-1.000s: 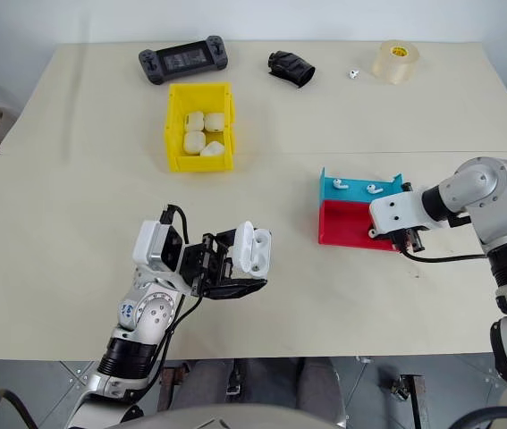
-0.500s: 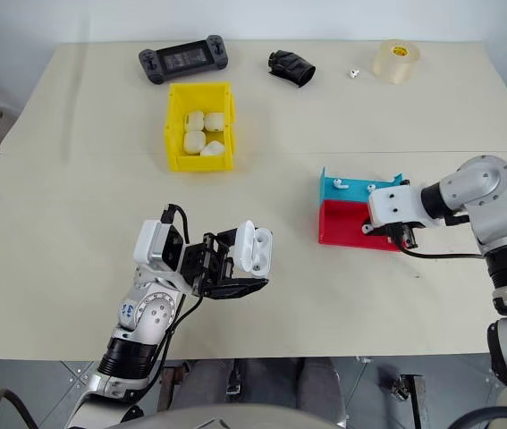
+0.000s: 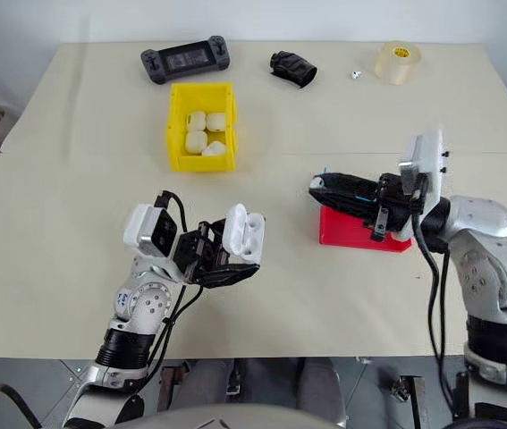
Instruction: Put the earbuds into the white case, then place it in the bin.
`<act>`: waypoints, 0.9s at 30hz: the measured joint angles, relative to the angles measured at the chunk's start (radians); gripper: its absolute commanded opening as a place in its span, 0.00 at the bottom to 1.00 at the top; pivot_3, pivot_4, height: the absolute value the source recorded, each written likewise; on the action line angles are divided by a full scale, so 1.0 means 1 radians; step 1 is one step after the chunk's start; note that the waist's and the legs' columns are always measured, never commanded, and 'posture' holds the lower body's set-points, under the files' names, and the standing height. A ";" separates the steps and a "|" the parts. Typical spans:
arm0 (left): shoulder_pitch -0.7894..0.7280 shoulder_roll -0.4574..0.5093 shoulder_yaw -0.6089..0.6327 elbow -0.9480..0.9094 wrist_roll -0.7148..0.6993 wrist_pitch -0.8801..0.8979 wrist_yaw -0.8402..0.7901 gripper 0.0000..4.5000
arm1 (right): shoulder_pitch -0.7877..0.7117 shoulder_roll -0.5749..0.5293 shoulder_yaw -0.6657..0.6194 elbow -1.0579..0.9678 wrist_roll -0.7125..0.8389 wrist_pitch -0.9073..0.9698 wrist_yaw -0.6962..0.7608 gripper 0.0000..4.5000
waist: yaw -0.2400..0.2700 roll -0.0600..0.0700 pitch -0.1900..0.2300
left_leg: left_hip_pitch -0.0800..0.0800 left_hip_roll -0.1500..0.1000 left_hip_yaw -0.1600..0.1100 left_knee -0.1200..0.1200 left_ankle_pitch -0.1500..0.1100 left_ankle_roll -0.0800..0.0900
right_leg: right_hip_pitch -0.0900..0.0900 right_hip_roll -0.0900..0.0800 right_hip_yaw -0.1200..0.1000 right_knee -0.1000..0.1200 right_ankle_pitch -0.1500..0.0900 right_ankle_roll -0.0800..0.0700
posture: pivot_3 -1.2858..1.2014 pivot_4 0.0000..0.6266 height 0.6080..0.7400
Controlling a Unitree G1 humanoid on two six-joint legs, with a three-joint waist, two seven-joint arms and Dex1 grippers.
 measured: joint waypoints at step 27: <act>-0.070 0.025 0.022 0.029 -0.002 0.115 -0.044 0.62 | 0.168 0.379 0.297 -0.263 0.032 -0.216 -0.352 0.12 | -0.005 0.000 0.000 | 0.000 -0.005 0.004 -0.001 0.000 0.000 | -0.007 0.001 0.006 0.007 0.000 0.000 | 0.52 0.24 1.00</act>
